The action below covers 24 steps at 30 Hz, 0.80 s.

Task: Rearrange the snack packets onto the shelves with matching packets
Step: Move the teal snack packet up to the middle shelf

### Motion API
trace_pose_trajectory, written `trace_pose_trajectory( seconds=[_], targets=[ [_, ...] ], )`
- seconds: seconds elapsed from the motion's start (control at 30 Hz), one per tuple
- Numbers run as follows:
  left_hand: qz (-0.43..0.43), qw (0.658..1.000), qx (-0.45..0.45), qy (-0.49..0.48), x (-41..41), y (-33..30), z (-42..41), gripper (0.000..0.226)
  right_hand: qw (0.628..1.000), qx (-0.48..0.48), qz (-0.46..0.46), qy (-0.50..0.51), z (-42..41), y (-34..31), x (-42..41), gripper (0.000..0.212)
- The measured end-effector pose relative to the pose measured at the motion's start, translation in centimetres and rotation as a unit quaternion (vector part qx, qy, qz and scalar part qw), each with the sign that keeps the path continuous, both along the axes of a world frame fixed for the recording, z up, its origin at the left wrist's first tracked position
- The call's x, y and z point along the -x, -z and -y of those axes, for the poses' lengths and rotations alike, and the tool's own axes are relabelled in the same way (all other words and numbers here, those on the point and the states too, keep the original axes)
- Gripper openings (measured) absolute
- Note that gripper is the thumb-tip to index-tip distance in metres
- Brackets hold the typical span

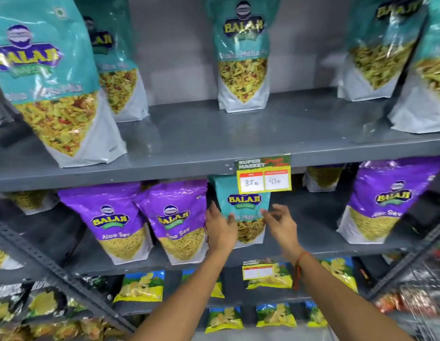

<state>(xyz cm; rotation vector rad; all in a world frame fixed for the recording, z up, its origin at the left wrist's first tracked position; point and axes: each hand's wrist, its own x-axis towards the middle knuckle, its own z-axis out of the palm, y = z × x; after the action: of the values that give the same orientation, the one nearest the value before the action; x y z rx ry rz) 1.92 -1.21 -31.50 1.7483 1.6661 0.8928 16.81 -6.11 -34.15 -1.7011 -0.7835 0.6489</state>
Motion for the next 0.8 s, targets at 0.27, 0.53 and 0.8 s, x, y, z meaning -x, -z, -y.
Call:
trace_pose_trajectory(
  seconds=[0.27,0.53,0.8],
  targets=[
    [0.057,0.997,-0.046,-0.038,0.0,1.2,-1.5,0.03,0.994,-0.069,0.073,-0.032,-1.9,0.8,-1.6,0.016],
    [0.066,0.996,-0.055,0.014,2.3,0.8,2.5,0.033,0.992,-0.073,0.105,0.014,2.2,0.8,-0.5,0.018],
    [0.092,0.986,-0.126,0.064,6.6,-0.6,10.8,0.051,0.973,-0.116,0.201,0.003,11.2,-1.9,1.9,0.029]
  ],
)
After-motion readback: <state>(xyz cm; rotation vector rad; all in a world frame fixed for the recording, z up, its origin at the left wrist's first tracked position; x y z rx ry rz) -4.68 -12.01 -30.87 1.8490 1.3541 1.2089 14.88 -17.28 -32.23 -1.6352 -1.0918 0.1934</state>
